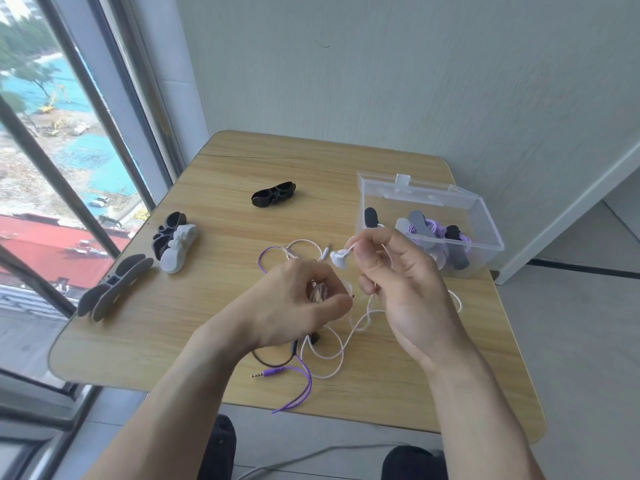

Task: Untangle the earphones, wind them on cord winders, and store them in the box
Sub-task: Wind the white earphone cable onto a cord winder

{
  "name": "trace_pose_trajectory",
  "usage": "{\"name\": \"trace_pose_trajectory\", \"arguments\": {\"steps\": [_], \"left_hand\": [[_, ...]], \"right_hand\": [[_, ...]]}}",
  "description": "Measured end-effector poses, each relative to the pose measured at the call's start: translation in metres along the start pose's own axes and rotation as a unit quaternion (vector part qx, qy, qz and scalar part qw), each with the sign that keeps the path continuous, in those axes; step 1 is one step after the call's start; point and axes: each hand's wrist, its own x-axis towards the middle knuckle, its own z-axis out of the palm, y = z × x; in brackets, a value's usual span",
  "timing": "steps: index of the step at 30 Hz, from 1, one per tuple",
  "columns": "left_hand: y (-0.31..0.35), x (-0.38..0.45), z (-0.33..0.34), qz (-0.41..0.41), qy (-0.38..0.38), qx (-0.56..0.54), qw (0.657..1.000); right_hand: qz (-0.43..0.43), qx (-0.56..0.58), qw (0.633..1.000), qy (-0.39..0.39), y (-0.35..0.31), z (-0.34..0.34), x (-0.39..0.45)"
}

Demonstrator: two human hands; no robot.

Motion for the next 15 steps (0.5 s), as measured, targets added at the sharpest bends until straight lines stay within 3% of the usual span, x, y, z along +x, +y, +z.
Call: {"name": "trace_pose_trajectory", "arguments": {"steps": [3, 8, 11, 15], "left_hand": [[-0.002, 0.001, 0.004, -0.011, 0.028, 0.028, 0.999], [-0.016, 0.01, -0.015, -0.04, 0.226, 0.089, 0.969], [-0.024, 0.011, -0.028, -0.038, 0.332, 0.097, 0.938], [-0.033, 0.013, -0.034, -0.055, 0.36, 0.119, 0.924]], "right_hand": [[-0.016, 0.007, 0.999, 0.047, -0.001, 0.003, 0.001], [-0.013, -0.104, 0.976, 0.193, -0.01, -0.027, 0.005], [0.031, -0.22, 0.96, 0.17, -0.012, -0.051, 0.001], [0.138, -0.403, 0.894, 0.136, -0.009, -0.072, -0.007]]}}
